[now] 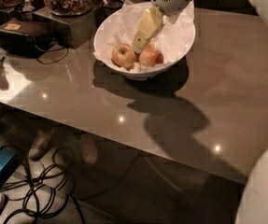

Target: Pick apple from white bowl

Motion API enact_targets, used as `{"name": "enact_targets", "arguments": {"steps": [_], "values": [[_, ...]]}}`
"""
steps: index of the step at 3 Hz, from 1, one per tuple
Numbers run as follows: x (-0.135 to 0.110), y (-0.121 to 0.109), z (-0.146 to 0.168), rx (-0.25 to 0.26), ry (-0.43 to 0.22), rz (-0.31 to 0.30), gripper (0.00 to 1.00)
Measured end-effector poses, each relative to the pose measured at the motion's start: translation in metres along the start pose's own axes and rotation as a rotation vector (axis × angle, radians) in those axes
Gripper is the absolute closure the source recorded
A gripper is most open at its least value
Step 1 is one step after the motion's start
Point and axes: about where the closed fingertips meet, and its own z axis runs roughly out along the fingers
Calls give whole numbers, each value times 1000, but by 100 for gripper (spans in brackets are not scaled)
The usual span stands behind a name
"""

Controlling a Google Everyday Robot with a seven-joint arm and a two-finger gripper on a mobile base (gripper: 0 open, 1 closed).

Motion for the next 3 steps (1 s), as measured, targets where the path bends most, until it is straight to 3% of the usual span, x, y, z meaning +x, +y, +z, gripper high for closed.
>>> {"name": "enact_targets", "arguments": {"steps": [1, 3], "values": [[-9, -3, 14, -16, 12, 32, 22], [-16, -15, 41, -30, 54, 80, 22]]}}
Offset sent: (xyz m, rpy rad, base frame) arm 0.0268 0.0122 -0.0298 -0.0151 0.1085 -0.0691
